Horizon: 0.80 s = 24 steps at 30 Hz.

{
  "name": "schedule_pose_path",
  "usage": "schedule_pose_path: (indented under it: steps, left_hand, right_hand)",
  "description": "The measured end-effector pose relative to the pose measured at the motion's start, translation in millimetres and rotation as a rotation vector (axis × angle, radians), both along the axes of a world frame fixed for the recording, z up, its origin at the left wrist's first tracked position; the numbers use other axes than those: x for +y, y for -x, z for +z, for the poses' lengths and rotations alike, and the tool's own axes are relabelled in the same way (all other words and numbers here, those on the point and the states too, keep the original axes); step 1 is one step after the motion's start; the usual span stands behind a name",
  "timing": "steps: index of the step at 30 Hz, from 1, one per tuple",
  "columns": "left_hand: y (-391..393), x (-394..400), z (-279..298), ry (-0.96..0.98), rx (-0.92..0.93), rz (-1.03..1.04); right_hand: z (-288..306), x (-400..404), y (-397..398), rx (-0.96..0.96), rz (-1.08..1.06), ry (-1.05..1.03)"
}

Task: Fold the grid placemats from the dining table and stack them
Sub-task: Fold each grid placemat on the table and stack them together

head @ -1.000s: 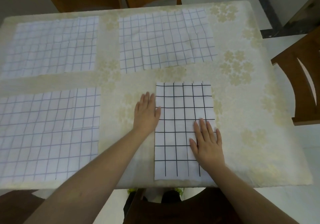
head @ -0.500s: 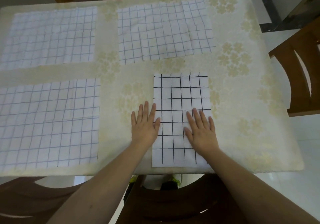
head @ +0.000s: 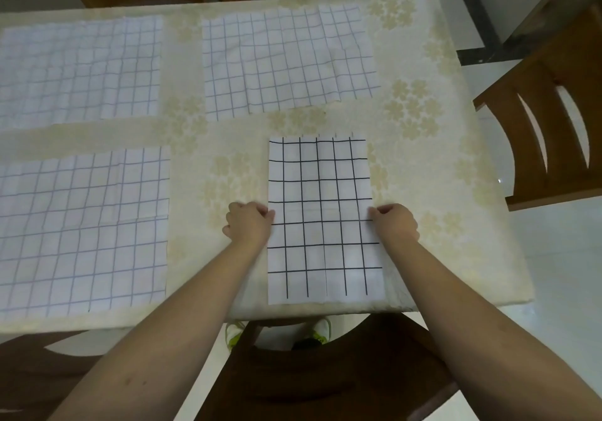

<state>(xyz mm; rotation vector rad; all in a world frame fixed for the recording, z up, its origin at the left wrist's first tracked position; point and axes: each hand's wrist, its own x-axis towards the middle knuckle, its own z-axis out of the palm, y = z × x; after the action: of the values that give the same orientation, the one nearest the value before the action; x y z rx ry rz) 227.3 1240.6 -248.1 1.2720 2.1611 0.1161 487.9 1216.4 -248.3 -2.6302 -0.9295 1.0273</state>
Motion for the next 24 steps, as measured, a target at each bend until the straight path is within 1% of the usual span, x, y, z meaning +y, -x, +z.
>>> schedule_pose_path:
  steps: [2, 3, 6, 8, 10, 11, 14, 17, 19, 21, 24]
  left_hand:
    - [0.7, 1.5, 0.9, 0.003, -0.054, 0.035]
    - [2.4, 1.8, 1.3, -0.022, -0.134, 0.071]
    - [9.8, -3.3, 7.1, -0.091, -0.479, 0.175]
    - [14.2, -7.6, 14.2, -0.063, -0.629, 0.216]
    - [19.3, -10.8, 17.7, -0.036, -0.724, 0.253]
    - [20.8, -12.1, 19.8, -0.026, -0.751, 0.266]
    - [26.0, -15.1, 21.9, -0.001, -0.805, 0.293]
    - [30.0, -17.9, 24.9, -0.002, -0.861, 0.310]
    - [31.7, -19.2, 28.5, -0.019, -0.891, 0.343]
    - [32.5, -20.7, 33.6, -0.047, -0.909, 0.356]
    - [36.7, -22.8, 37.4, -0.084, -0.900, 0.305]
  right_hand:
    - [3.2, 2.0, 0.3, 0.041, 0.005, 0.029]
    - [4.6, 2.9, 0.8, 0.054, 0.004, 0.034]
    - [7.3, 3.9, 0.5, 0.107, -0.020, -0.006]
    - [9.1, 2.4, -0.8, 0.173, -0.053, -0.078]
    - [11.4, 0.1, -0.4, 0.263, -0.069, -0.158]
    - [14.1, -1.4, 1.1, 0.327, -0.093, -0.195]
    - [20.7, -6.7, 6.1, 0.560, -0.257, -0.246]
    - [23.3, -11.5, 5.8, 0.733, -0.325, -0.258]
    - [28.2, -15.0, 5.1, 0.841, -0.342, -0.300]
    - [30.3, -18.4, 3.4, 0.909, -0.330, -0.338]
    - [33.4, -22.2, -0.5, 0.919, -0.233, -0.374]
